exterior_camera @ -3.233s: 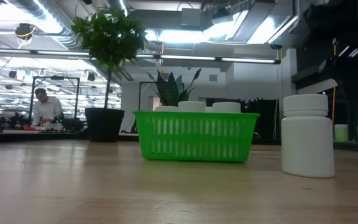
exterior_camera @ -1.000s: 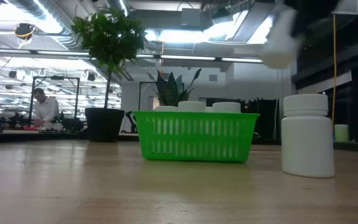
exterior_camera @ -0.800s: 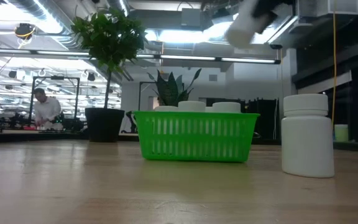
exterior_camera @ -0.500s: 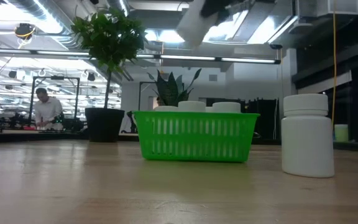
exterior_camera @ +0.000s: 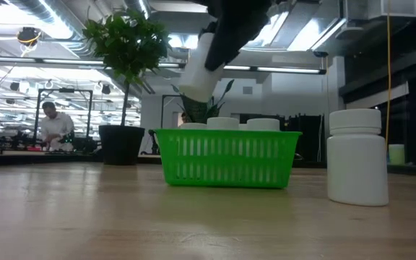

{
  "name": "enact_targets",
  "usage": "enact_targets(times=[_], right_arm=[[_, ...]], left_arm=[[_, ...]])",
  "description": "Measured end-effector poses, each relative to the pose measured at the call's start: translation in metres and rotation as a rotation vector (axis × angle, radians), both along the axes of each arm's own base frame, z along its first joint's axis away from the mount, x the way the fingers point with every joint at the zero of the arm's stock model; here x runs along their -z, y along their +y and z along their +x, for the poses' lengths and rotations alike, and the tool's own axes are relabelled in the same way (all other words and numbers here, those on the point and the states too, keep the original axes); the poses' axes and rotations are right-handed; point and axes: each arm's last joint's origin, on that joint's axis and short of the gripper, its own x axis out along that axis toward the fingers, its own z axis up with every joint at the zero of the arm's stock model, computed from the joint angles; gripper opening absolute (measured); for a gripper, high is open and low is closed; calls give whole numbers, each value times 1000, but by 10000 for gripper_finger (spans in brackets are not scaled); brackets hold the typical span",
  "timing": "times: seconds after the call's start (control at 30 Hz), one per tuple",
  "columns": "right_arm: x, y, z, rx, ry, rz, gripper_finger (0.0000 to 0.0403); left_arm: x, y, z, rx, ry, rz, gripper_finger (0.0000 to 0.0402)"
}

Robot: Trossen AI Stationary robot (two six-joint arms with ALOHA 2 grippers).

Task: Pick and place pill bottles into a basket
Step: Put the white pill bottle into the green bin

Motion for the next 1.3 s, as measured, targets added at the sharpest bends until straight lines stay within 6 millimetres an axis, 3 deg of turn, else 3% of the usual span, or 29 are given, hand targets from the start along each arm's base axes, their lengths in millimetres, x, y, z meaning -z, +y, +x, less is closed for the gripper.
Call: enact_targets(times=[0.4,0.57,0.97,1.3], right_arm=[[3,-10,6,26,-21,4,180],[12,-6,8,23,60,-12,180],[11,-1,42,-7,154,-71,180],[17,5,41,-20,193,-81,181]], left_arm=[[-7,5,-6,5,-34,36,306],[-7,6,-6,1,-42,51,306],[-7,6,-6,1,-43,55,306],[-7,5,-6,4,-38,49,306]])
